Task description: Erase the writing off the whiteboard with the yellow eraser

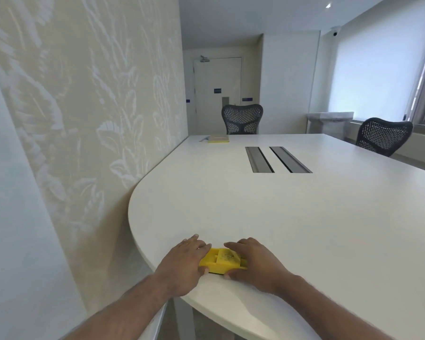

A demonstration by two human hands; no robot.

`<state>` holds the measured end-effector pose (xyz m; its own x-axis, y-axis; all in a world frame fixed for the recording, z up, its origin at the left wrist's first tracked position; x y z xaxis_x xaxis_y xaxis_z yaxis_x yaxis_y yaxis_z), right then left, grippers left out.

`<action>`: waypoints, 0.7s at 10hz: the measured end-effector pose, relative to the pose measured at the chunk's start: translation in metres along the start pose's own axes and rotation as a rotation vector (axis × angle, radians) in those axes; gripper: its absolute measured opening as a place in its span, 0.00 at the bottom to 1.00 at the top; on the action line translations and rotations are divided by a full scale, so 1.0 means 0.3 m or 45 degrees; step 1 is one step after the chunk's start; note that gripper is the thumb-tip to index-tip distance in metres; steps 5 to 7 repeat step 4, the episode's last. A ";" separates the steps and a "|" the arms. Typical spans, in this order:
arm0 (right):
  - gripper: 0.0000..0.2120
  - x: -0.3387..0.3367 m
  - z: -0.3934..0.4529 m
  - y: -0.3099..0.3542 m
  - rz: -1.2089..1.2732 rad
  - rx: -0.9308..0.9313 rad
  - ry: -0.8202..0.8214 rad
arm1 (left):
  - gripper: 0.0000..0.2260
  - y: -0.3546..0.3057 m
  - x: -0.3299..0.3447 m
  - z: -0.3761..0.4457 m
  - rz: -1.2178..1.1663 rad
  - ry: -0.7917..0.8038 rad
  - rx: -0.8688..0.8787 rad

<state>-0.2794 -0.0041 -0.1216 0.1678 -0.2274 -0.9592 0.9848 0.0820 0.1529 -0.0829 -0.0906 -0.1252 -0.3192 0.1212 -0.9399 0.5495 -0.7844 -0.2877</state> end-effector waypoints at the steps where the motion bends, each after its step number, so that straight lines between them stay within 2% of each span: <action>1: 0.44 -0.050 0.043 -0.003 0.019 0.012 0.011 | 0.33 0.004 -0.089 -0.012 0.045 -0.016 -0.042; 2: 0.44 -0.106 0.094 0.009 0.039 0.012 -0.134 | 0.34 0.019 -0.185 -0.023 0.151 -0.107 -0.079; 3: 0.43 -0.169 0.201 0.077 -0.011 -0.067 -0.348 | 0.35 0.061 -0.374 -0.082 0.389 -0.323 -0.145; 4: 0.43 -0.208 0.276 0.138 -0.067 -0.127 -0.427 | 0.36 0.073 -0.484 -0.138 0.536 -0.452 -0.195; 7: 0.43 -0.208 0.276 0.138 -0.067 -0.127 -0.427 | 0.36 0.073 -0.484 -0.138 0.536 -0.452 -0.195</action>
Point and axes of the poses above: each hand's wrist, its own z-axis towards the middle knuckle, its own x-axis out of the palm, y = z × x, the point moved 2 cm from there along z, towards the middle knuckle, and after that the axes turned 14 degrees about -z, right-handed, at the moved point
